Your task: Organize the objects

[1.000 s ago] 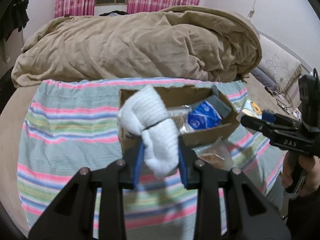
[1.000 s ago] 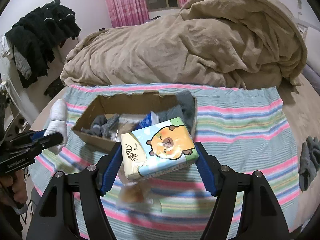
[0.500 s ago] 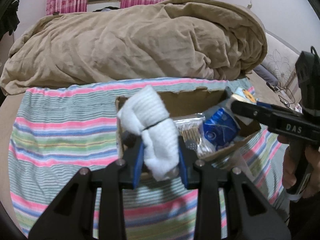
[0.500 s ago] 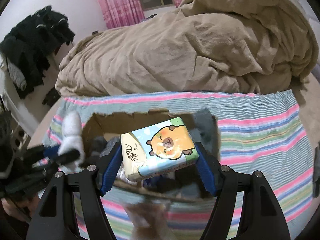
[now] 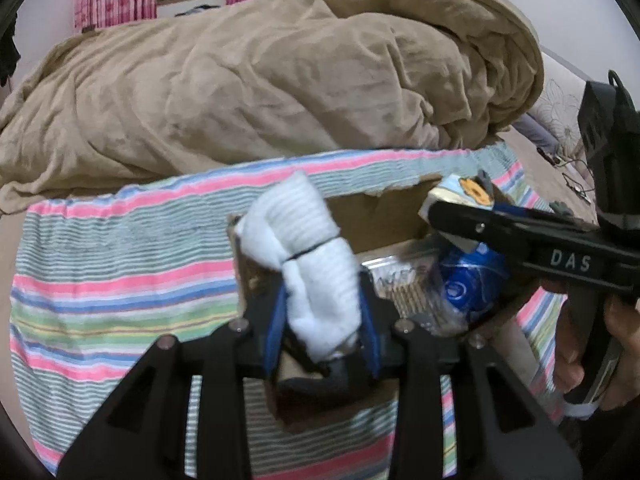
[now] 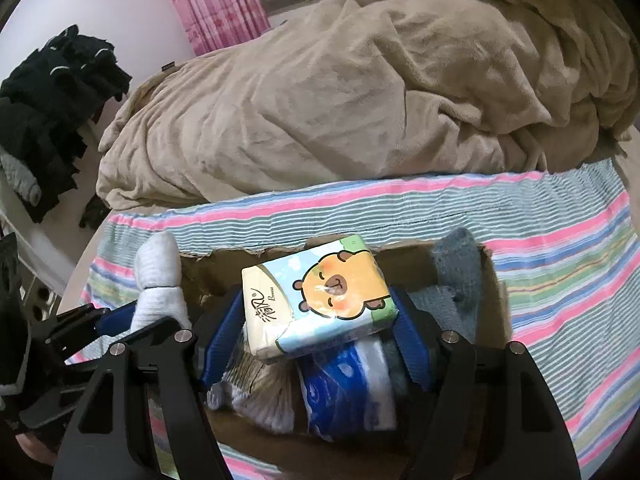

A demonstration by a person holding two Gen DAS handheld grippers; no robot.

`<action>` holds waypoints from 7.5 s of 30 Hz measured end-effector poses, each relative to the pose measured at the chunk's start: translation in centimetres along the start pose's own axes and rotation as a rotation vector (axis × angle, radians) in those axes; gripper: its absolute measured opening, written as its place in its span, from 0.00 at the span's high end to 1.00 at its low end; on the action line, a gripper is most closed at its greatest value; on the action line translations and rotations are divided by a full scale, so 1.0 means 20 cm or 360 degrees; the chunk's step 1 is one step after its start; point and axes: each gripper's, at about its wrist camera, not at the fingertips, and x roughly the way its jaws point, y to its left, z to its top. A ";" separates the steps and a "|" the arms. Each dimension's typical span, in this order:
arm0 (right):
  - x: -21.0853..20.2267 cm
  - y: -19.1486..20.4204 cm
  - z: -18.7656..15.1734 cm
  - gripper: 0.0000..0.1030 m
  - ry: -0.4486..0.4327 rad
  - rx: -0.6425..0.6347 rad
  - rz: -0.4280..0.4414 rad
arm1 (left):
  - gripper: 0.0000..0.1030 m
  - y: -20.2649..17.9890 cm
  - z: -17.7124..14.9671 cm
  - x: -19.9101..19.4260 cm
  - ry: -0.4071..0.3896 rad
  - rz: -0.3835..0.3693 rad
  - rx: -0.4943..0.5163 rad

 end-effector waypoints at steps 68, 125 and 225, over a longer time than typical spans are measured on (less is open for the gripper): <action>-0.33 -0.01 -0.57 0.20 0.0166 -0.0256 -0.0039 | 0.18 -0.18 -0.60 -0.42 0.0068 0.0097 -0.0360; -0.33 -0.07 -0.11 0.56 -0.0032 -0.0309 -0.0084 | 0.18 -0.11 -0.14 -0.33 -0.0105 0.0124 -0.0265; -0.67 -0.02 -0.55 0.25 0.0007 -0.0249 -0.0044 | 0.09 -0.34 -0.58 -0.60 -0.0041 0.0355 -0.0310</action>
